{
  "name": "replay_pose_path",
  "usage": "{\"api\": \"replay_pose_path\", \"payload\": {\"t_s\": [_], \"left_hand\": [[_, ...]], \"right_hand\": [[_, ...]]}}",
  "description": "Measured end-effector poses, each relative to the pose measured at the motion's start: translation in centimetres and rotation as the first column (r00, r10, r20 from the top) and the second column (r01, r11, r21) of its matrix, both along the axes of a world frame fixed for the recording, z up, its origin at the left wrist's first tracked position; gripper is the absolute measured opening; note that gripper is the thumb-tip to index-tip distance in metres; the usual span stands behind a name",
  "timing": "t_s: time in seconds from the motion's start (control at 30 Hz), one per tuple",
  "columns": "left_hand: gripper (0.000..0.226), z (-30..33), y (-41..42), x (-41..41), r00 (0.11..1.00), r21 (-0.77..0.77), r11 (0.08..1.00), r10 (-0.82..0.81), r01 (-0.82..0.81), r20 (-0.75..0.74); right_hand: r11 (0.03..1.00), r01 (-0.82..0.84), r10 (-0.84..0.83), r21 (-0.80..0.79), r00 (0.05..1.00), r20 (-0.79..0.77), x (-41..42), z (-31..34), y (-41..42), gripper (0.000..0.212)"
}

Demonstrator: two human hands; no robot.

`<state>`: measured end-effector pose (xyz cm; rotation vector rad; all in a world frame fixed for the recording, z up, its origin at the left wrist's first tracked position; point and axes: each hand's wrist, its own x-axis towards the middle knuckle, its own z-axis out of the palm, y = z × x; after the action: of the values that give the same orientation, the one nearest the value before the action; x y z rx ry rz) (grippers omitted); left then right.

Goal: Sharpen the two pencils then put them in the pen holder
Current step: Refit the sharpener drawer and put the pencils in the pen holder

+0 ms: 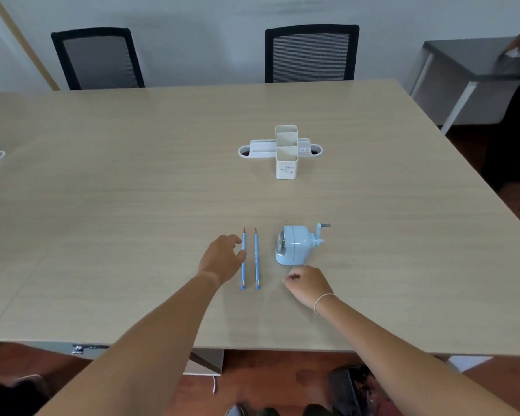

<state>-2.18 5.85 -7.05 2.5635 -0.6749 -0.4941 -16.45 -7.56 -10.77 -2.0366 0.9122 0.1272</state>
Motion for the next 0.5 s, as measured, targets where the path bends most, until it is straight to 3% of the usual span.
{"api": "replay_pose_path", "payload": {"t_s": [0.27,0.5], "left_hand": [[0.026,-2.0,0.2,-0.3,0.984,0.001,0.993,0.118,-0.119,-0.136],[0.015,-3.2,0.6,0.5,0.952,-0.044,0.981,0.172,-0.189,-0.252]], "right_hand": [[0.998,0.046,-0.041,-0.048,0.994,0.104,1.8,0.0,4.2,0.021],[0.991,0.093,-0.088,-0.093,0.995,0.05,4.0,-0.8,5.8,0.02]]}}
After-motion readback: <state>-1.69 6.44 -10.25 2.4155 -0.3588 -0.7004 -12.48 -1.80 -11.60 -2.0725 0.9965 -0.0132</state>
